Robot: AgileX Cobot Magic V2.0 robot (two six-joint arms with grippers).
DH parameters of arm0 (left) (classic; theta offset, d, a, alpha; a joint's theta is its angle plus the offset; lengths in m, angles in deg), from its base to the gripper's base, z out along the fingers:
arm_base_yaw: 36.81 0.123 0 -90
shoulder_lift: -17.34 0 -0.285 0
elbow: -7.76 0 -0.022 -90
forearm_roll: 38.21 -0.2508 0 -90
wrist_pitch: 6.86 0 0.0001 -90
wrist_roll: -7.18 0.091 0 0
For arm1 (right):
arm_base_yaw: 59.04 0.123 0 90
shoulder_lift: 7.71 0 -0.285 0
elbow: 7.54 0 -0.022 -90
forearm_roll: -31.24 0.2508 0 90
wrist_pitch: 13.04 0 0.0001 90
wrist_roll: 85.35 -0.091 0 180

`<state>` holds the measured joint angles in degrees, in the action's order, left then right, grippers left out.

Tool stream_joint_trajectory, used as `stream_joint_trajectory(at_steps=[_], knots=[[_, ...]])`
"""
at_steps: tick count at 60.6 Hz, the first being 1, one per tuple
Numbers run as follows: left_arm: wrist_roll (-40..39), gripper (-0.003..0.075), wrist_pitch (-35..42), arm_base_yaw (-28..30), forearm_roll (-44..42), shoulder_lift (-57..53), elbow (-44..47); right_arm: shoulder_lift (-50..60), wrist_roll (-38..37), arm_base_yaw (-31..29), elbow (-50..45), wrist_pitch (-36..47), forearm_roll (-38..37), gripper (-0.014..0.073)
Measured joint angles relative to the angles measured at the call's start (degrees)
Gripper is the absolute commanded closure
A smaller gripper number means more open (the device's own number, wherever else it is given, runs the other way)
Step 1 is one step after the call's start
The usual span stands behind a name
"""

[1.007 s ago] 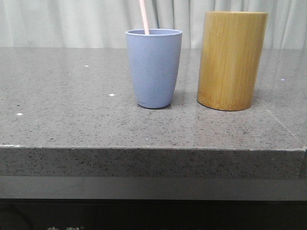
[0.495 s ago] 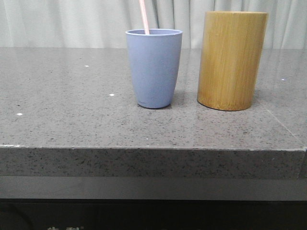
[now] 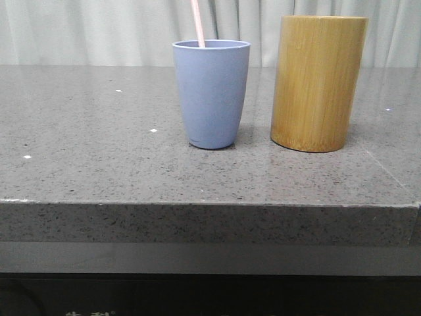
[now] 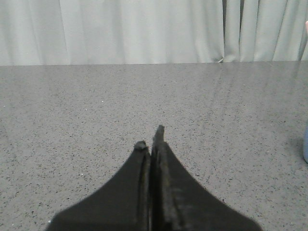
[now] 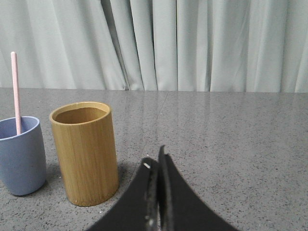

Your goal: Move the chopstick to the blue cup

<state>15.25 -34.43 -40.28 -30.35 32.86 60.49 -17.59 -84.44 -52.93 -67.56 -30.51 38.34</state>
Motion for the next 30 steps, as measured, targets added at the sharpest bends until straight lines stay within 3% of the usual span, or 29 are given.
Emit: stream_joint_trajectory(at_steps=[30], knots=[[-8.63,0.0739,4.83,5.11,-3.61,-8.02,13.61,0.0,0.0,0.0,0.0,0.09,0.02,0.0681]])
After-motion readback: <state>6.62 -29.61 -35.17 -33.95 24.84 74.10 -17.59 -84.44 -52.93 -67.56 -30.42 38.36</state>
